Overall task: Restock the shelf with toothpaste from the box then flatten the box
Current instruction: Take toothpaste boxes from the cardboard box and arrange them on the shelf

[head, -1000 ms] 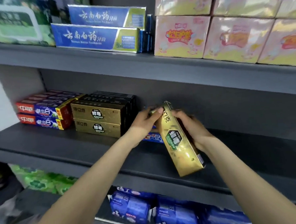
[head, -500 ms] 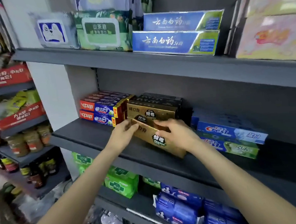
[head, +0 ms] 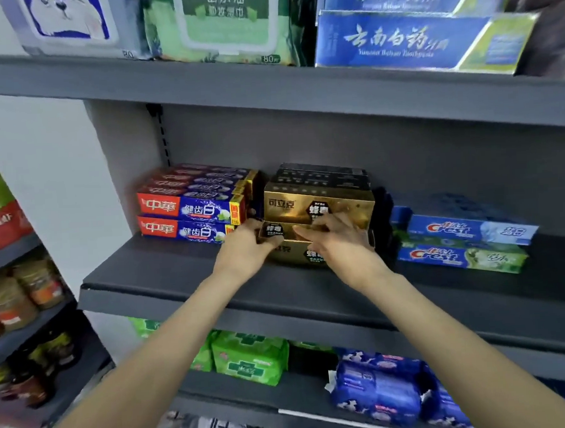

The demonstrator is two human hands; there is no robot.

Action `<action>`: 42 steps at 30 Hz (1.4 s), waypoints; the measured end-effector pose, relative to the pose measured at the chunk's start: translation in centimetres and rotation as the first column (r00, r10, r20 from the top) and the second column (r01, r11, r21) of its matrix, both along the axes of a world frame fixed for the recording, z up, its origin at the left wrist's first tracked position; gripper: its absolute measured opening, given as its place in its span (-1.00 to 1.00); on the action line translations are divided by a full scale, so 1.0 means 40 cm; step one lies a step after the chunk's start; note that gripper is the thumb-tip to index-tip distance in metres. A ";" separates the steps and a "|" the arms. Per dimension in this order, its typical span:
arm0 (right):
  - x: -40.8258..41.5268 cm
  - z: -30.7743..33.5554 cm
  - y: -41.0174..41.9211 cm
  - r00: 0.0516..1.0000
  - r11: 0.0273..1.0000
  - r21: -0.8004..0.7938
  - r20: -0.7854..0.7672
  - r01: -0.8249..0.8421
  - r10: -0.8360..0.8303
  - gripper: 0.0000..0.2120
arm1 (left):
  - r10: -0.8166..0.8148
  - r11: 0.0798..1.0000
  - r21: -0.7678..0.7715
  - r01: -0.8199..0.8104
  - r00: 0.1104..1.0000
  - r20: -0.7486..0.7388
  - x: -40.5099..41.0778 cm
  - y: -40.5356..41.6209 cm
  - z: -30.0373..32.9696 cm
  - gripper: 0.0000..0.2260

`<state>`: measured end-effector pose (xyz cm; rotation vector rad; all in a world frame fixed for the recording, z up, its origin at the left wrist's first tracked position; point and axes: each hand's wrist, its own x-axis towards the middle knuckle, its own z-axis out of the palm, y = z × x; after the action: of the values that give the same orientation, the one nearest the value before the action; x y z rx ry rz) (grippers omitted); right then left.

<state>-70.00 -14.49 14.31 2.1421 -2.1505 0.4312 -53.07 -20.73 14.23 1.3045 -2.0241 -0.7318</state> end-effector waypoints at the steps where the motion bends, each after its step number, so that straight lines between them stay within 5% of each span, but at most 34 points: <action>1: 0.001 -0.013 -0.002 0.998 0.999 -0.048 0.057 -0.005 0.008 -0.66 | 0.013 1.000 0.006 -0.013 1.000 0.018 0.001 -0.005 -0.005 -0.63; 4: 0.006 -0.043 0.000 0.999 0.992 -0.126 0.024 -0.033 0.036 -0.70 | 0.044 0.999 0.025 -0.046 0.998 0.053 -0.002 -0.003 -0.015 -0.64; 9: 0.016 -0.028 0.025 1.000 0.997 -0.080 0.007 0.012 -0.011 -0.49 | 0.102 0.995 -0.016 -0.101 0.991 0.089 -0.013 0.038 -0.010 -0.64; 12: 0.039 -0.025 0.045 0.999 0.992 -0.122 -0.045 -0.014 0.008 -0.41 | 0.168 0.976 -0.174 -0.134 0.967 0.194 -0.017 0.099 0.000 -0.61; 16: 0.093 -0.029 0.105 0.993 0.973 -0.223 0.084 -0.058 0.079 -0.47 | 0.238 0.905 -0.421 -0.066 0.898 0.371 0.012 0.169 -0.005 -0.64; 20: 0.183 -0.041 0.152 0.974 0.971 -0.207 0.163 -0.120 0.155 -0.56 | 0.290 0.883 -0.468 -0.017 0.805 0.518 0.093 0.225 -0.019 -0.70; 26: 0.392 -0.081 0.188 0.954 0.975 -0.024 0.202 -0.222 0.222 -0.78 | 0.285 0.927 -0.373 -0.053 0.743 0.605 0.294 0.312 -0.064 -0.76; 42: 1.224 -0.399 0.287 0.882 0.863 0.369 0.442 -0.345 0.163 -0.78 | 0.111 0.969 0.099 -0.227 0.756 0.646 1.181 0.460 -0.394 -0.80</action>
<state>-21.03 -3.00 -1.63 2.8370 -2.3471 0.4704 -5.81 -2.33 -1.53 2.0252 -2.3381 -0.4040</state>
